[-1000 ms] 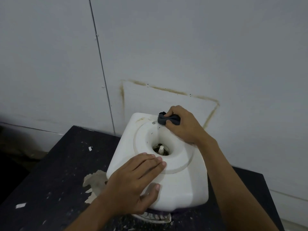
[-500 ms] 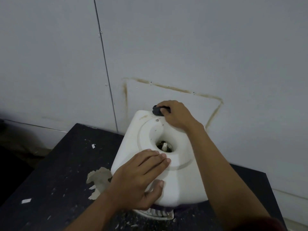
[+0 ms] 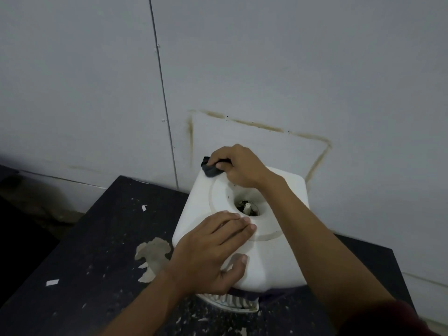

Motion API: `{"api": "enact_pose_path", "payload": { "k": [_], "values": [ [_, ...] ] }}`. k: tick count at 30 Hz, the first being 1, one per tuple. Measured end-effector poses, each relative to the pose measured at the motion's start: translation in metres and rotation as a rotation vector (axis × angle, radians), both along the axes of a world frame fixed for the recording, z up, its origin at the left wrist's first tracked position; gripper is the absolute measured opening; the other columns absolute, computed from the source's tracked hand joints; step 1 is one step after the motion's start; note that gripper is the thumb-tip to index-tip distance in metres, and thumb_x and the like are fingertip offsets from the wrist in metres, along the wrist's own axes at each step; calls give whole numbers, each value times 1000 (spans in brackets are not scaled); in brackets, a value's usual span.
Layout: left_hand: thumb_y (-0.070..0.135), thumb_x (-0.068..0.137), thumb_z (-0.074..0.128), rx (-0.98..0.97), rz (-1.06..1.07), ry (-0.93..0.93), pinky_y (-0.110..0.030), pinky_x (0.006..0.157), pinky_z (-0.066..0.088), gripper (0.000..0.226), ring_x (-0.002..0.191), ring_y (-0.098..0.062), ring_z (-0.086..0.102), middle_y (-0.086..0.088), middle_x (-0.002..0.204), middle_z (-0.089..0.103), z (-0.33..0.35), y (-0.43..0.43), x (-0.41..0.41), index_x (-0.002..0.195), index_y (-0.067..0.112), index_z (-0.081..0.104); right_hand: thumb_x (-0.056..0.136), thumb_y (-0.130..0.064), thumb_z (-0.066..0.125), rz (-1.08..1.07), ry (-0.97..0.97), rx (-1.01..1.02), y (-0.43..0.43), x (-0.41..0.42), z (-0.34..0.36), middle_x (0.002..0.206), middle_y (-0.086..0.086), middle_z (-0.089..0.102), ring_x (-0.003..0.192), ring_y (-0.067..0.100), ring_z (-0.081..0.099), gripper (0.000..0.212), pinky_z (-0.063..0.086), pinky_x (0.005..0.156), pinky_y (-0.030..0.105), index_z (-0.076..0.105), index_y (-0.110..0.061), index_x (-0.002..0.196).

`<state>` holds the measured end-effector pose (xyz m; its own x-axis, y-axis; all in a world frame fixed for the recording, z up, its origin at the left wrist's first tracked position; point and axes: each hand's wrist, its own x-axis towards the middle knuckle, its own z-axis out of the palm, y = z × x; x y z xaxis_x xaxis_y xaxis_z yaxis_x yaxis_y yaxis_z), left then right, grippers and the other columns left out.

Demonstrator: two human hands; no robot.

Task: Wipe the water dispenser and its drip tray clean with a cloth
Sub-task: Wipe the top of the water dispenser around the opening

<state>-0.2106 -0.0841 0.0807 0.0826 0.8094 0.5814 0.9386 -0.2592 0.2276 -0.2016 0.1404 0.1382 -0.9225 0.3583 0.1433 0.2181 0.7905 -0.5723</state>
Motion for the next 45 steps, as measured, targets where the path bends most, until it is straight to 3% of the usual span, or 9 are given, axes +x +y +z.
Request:
{"api": "enact_pose_path", "payload": {
  "k": [5,11,14,17,22,30,35,38,45],
  "values": [
    [30,88,66,8,-4,9,-34,111,42,49,124,-20,56,-4,133,65,1,-1,1,132,9,65,92,1,54,-51,-11,-269,13,18,17,103,-4,73,99,16,66,31,53,93,36,76,-21,95],
    [31,88,65,-1,-4,29,-31,114,38,50,125,-21,56,-4,134,64,0,-1,0,134,10,64,96,-12,54,-120,-52,165,-9,-1,1,112,-17,67,108,19,56,27,38,97,44,68,-34,103],
    [29,88,65,14,-3,24,-32,114,39,50,125,-21,56,-5,133,64,-1,-1,1,133,8,64,91,-6,59,107,61,-45,-12,22,4,101,-15,70,98,16,63,25,46,94,40,71,-28,97],
    [29,89,64,22,-1,11,-34,113,40,49,127,-21,55,-4,135,64,-1,-2,1,134,9,64,91,1,57,-20,68,-268,12,39,13,102,-6,72,101,16,65,27,51,96,35,73,-20,96],
    [30,89,64,26,12,20,-36,112,42,49,125,-21,57,-4,134,65,-2,-2,2,132,9,65,95,-12,52,-270,14,68,15,32,-3,108,-20,71,110,22,56,29,42,98,47,63,-37,102],
    [28,87,65,47,1,6,-36,112,42,49,126,-21,56,-3,135,64,-3,-1,1,133,9,65,84,10,63,-87,134,-231,23,88,14,109,-7,70,104,6,64,23,44,95,14,72,-10,88],
    [27,85,67,68,6,14,-36,111,43,50,125,-21,58,-3,135,64,-3,0,2,132,8,65,85,6,63,-222,194,-104,21,100,7,100,-9,70,91,-4,57,31,41,83,17,70,-20,100],
    [27,88,64,61,-2,14,-38,109,45,48,126,-22,58,-4,136,64,-6,0,1,133,8,65,89,0,61,-206,200,16,9,91,-6,112,-32,59,106,12,50,48,36,98,25,64,-34,124],
    [30,89,63,36,10,12,-38,110,44,48,127,-20,58,-3,136,64,-7,1,1,133,10,65,81,9,63,-117,189,-28,24,100,-1,108,-14,69,103,13,62,41,46,98,29,77,-23,104]
  ]
}}
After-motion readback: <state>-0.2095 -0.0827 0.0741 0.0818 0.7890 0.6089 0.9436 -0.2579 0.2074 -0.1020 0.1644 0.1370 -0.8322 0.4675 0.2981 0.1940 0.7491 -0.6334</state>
